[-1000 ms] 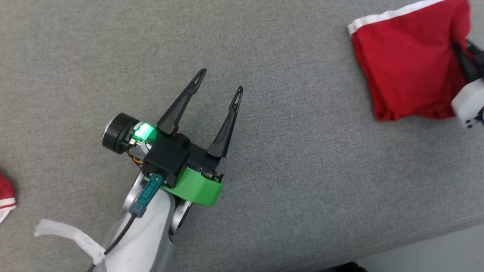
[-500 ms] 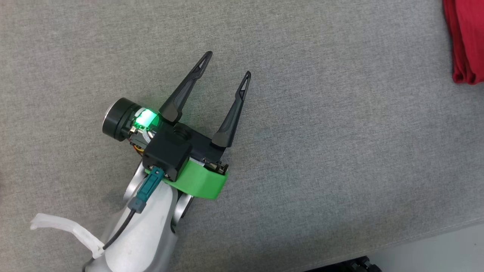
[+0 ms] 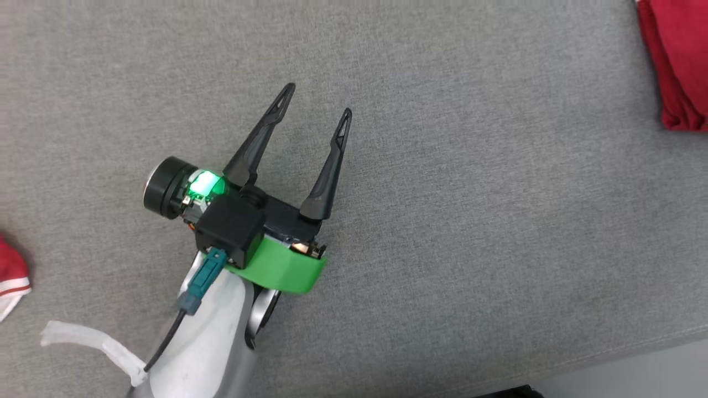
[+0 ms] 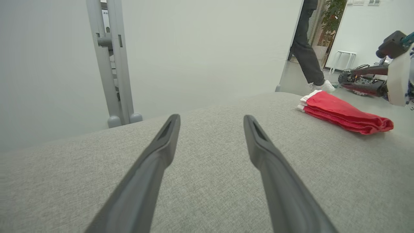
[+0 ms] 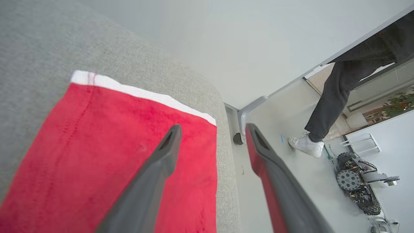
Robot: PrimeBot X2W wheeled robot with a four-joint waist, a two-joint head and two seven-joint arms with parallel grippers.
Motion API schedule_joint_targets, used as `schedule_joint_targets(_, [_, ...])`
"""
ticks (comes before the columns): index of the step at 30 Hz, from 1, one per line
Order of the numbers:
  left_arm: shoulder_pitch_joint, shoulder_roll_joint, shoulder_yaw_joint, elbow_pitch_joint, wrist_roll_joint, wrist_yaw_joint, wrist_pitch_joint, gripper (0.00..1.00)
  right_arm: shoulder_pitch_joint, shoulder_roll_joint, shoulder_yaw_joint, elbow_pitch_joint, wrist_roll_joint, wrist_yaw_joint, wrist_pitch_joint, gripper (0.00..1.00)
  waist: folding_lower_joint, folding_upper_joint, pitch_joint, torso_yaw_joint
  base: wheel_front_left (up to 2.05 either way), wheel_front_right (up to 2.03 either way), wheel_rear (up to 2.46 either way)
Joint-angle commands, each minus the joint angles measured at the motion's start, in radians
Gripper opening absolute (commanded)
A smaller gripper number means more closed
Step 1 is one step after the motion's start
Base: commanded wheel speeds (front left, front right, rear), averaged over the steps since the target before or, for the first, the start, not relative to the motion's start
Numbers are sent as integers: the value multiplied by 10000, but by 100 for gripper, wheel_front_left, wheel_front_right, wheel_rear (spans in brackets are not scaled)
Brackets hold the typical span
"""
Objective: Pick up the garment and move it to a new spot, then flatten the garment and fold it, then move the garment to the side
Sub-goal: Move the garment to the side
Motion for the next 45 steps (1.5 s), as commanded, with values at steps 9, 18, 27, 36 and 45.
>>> schedule_joint_targets(9, [1291,-36,1010,-109,-470,464,-32,100,1637,1667,89,-2773,1660,-23,-37,100,0,0,-2456,575,0,0,0])
schedule_joint_targets(18, [2717,-41,1893,-184,-1004,919,-32,100,4350,3865,-331,-5694,3113,-21,-39,100,0,0,-3777,1193,0,0,0])
schedule_joint_targets(27, [3763,-43,2026,91,-1071,1076,-32,100,6683,5391,-315,-7528,2860,-21,-39,100,0,0,-4462,1348,0,0,0])
schedule_joint_targets(36, [4415,-42,2048,249,-1291,1167,-32,100,8230,5553,-151,-8080,3229,-20,-40,100,0,0,-4918,1341,0,0,0])
schedule_joint_targets(45, [4409,-42,2025,118,-1302,1142,-32,100,8545,5564,-79,-8155,3337,-20,-40,100,0,0,-4940,1322,0,0,0])
